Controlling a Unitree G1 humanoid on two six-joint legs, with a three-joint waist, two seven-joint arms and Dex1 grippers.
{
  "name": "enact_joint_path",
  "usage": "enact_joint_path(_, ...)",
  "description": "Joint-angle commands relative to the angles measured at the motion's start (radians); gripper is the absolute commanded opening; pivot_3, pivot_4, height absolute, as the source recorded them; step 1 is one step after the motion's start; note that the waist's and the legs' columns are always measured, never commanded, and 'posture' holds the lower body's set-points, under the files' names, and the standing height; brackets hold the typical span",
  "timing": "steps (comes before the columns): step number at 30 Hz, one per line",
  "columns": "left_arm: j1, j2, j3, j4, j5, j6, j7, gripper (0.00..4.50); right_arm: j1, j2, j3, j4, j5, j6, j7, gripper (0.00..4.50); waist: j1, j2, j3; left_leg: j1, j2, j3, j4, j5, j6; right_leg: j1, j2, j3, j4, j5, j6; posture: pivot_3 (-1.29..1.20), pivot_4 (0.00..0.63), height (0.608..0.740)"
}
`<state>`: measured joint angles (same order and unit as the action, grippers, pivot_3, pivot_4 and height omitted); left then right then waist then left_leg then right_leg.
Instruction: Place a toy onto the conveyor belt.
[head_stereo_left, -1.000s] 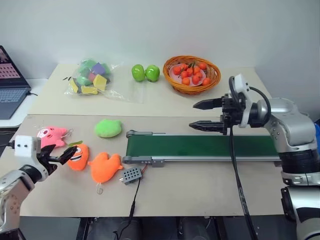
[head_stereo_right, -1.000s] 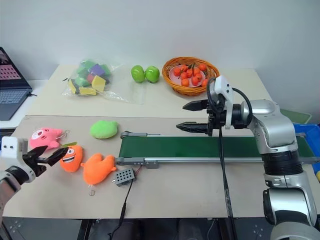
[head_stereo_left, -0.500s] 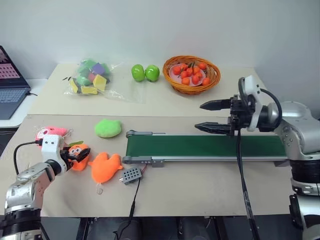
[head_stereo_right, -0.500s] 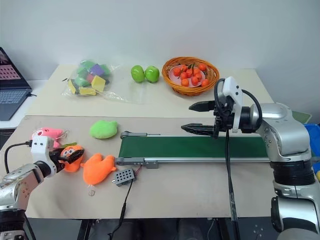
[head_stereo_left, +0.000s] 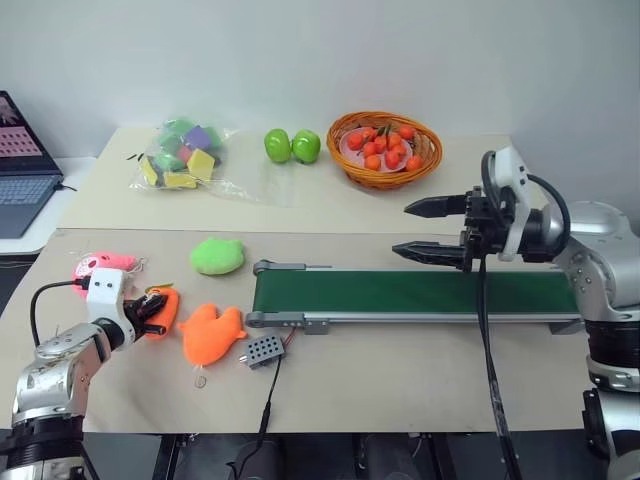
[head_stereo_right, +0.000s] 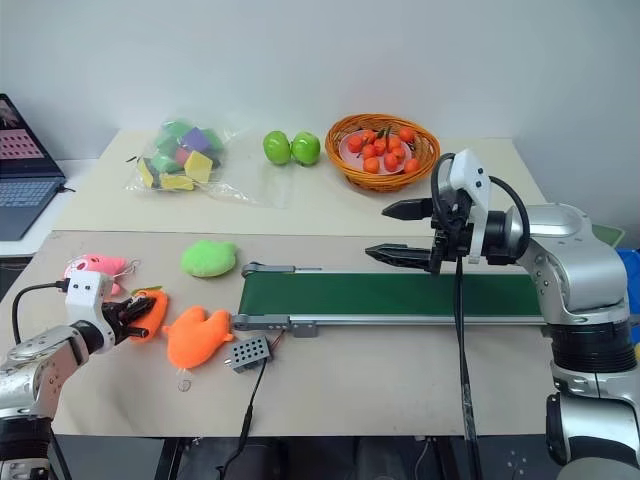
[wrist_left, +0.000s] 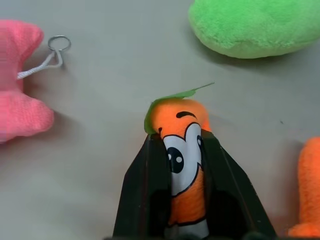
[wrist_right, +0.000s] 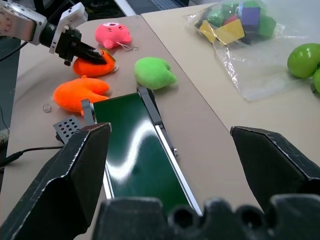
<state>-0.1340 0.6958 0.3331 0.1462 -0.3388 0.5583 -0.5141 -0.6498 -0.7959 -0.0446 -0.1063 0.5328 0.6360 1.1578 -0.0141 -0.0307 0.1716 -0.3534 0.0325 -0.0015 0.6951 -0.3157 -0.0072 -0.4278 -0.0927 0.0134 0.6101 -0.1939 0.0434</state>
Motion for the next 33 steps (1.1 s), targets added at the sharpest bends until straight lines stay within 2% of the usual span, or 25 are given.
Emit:
enact_joint_path(1,-0.071,0.055,0.041,-0.043,0.020,-0.030,0.021,0.66,-0.022,-0.003,-0.011,-0.008,0.010,-0.019,0.007,4.50,0.001,0.000,0.000,0.000,0.000,0.000,0.000,0.000,0.000,0.000,0.000,0.000,0.000,0.000,0.000,0.00,0.150,0.738)
enact_joint_path(7,-0.215,0.109,-0.053,-0.138,0.016,0.010,-0.051,0.66,-0.021,0.002,-0.011,-0.006,0.008,-0.021,0.004,4.50,0.009,0.000,0.000,-0.001,0.000,0.000,0.000,0.000,0.000,0.000,-0.001,0.000,0.000,0.000,0.000,0.00,0.150,0.738)
enact_joint_path(15,-0.421,0.140,-0.245,-0.188,-0.003,0.073,-0.266,0.66,-0.002,-0.001,-0.032,-0.029,0.017,-0.016,-0.015,4.50,0.002,0.000,0.000,-0.001,0.000,0.000,0.000,0.000,0.000,0.000,0.000,0.000,0.000,0.000,0.000,0.00,0.150,0.738)
enact_joint_path(27,-0.579,0.020,-0.424,-0.140,0.018,0.066,-0.383,0.66,0.081,-0.025,-0.095,-0.106,0.043,0.010,-0.070,4.50,0.002,0.000,0.000,-0.001,-0.001,0.000,0.001,0.000,0.000,0.000,0.000,0.000,0.000,0.000,0.000,0.00,0.150,0.738)
enact_joint_path(33,-0.619,-0.032,-0.501,-0.022,0.065,-0.032,-0.472,0.66,0.112,-0.044,-0.121,-0.136,0.058,0.014,-0.108,4.50,0.001,0.000,0.000,-0.001,-0.001,0.000,0.001,0.000,0.001,0.000,0.000,0.000,0.000,0.000,0.000,0.00,0.150,0.738)
